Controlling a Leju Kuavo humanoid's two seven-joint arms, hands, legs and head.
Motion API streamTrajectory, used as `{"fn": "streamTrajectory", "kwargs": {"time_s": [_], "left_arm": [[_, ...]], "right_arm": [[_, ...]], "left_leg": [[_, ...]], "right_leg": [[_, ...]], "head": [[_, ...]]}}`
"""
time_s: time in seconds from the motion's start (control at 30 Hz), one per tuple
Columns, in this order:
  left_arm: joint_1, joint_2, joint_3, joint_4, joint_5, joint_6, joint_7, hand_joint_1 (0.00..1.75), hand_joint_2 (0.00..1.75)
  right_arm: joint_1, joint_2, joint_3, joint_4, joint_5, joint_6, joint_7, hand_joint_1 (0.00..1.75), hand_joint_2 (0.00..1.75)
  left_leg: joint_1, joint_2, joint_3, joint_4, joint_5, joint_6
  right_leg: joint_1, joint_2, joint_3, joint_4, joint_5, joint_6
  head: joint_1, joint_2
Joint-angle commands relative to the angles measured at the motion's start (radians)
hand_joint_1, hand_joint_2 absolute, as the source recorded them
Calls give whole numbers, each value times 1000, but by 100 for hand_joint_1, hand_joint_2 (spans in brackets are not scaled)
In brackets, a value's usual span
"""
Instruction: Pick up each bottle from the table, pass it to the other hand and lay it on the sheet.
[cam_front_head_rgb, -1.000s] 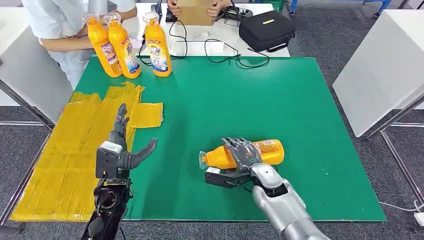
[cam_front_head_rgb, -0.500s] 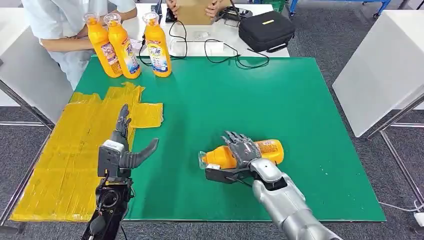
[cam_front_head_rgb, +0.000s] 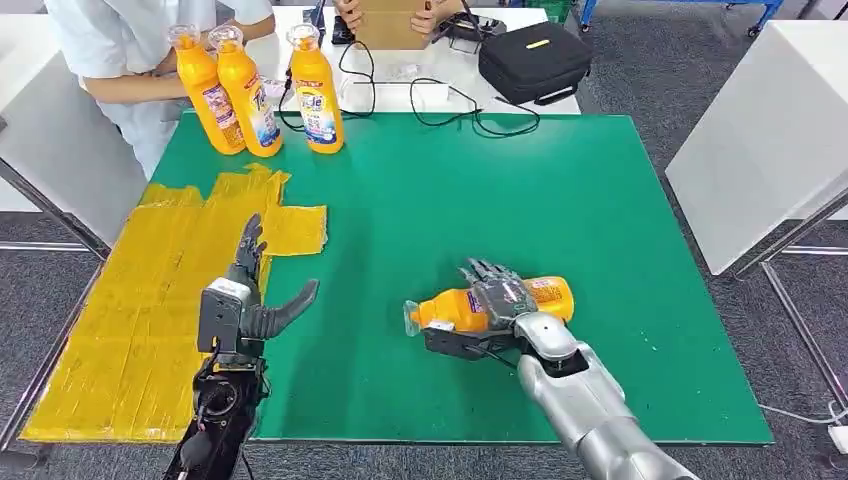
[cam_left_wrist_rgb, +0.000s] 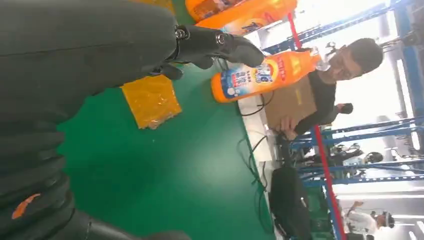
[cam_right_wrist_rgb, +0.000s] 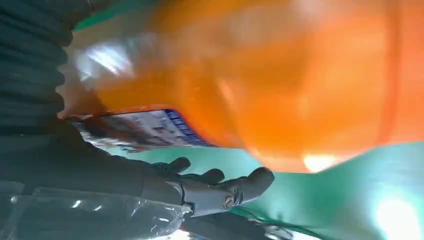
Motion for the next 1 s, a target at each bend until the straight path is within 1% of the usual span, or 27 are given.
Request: {"fn": "streamTrajectory", "kwargs": {"time_s": [0.03,0.13,0.17,0.2,0.23,0.3,0.33,0.4,0.43,0.47,0.57,0.6,0.63,0.67,0.77,0.83,0.87,0.9,0.97,1.0], "left_arm": [[-36,8,58,100,4,-12,15,0,175],[-28,1,66,99,7,-14,20,0,175],[-23,-1,66,99,7,-14,19,0,175],[-21,-2,66,99,6,-14,21,0,175],[-21,-2,66,99,6,-14,21,0,175],[-20,-2,66,99,7,-14,21,0,175],[-20,-2,66,99,7,-14,21,0,175],[-20,-3,67,96,7,-14,21,0,175],[-20,-3,68,96,7,-15,21,0,175],[-18,-4,71,95,6,-15,21,0,175],[-14,-3,76,91,5,-15,25,0,175],[-12,-3,78,91,5,-15,25,0,175],[-12,-3,79,92,5,-15,26,0,175],[-11,-3,80,91,5,-15,26,0,175],[-10,-2,80,92,5,-16,25,0,175],[-9,-3,81,92,5,-16,25,0,175],[-9,-3,81,92,5,-16,25,0,175],[-7,-3,80,90,5,-16,26,0,175],[-4,-2,80,88,3,-16,26,0,175],[-4,-1,80,89,3,-16,26,0,175]], "right_arm": [[-4,-98,-17,-125,-4,67,8,0,175],[35,-115,-40,-195,7,79,37,0,175],[47,-121,-47,-209,10,80,40,0,175],[58,-123,-56,-223,12,81,46,0,175],[58,-123,-56,-223,12,81,46,0,175],[61,-124,-57,-224,12,81,46,0,175],[61,-124,-57,-224,12,81,46,0,175],[63,-122,-59,-233,17,85,48,0,175],[69,-120,-68,-239,21,87,52,0,175],[82,-121,-79,-256,33,91,57,0,175],[104,-125,-94,-283,49,98,60,0,175],[107,-126,-99,-285,51,101,60,0,175],[109,-126,-104,-287,55,105,59,0,175],[111,-127,-109,-286,58,108,58,0,175],[112,-129,-110,-285,58,108,58,0,175],[110,-127,-115,-281,64,114,55,0,175],[113,-130,-117,-280,62,113,54,0,175],[117,-132,-122,-283,65,116,54,0,175],[121,-133,-132,-279,69,131,55,0,175],[121,-137,-135,-271,75,146,55,0,175]], "left_leg": [[0,-1,5,-1,-2,1],[0,-2,3,-1,-1,0],[0,-2,5,-1,-2,1],[0,-2,3,-1,-1,1],[0,-1,6,-1,-2,1],[0,-1,3,-1,-2,1],[0,-1,6,-1,-3,1],[0,0,1,0,-1,1],[0,0,0,0,-1,1],[0,0,3,0,-2,1],[0,-1,1,-1,-1,0],[1,-1,7,-1,-3,1],[0,-1,2,-1,-1,0],[0,0,5,-1,-3,1],[0,0,1,-1,-1,1],[1,0,7,0,-4,1],[0,0,1,-1,-1,1],[0,0,3,-1,-2,1],[0,0,0,-1,-1,0],[0,0,4,-1,-2,1]], "right_leg": [[1,-3,6,-1,-2,-4],[1,-4,3,-1,-2,-3],[2,-5,6,-1,-3,-4],[1,-3,4,-1,-2,-3],[2,-4,6,-1,-3,-3],[1,-3,3,-1,-2,-3],[1,-3,6,-1,-3,-4],[1,-2,2,-1,-1,-2],[1,-2,1,-1,-1,-2],[1,-2,3,-1,-2,-3],[1,-2,1,-1,-1,-2],[2,-4,8,-1,-4,-5],[1,-2,3,-1,-2,-3],[2,-3,5,-1,-3,-4],[1,-2,1,-1,-1,-2],[2,-3,7,-1,-4,-5],[1,-2,2,-1,-1,-2],[1,-2,4,-1,-2,-3],[1,-1,1,-1,-1,-2],[1,-2,4,-1,-2,-3]], "head": [[0,0],[0,0],[0,0],[0,0],[0,0],[0,0],[0,0],[0,0],[0,0],[0,0],[0,0],[0,0],[0,0],[0,0],[0,0],[0,0],[0,0],[0,0],[0,0],[0,0]]}}
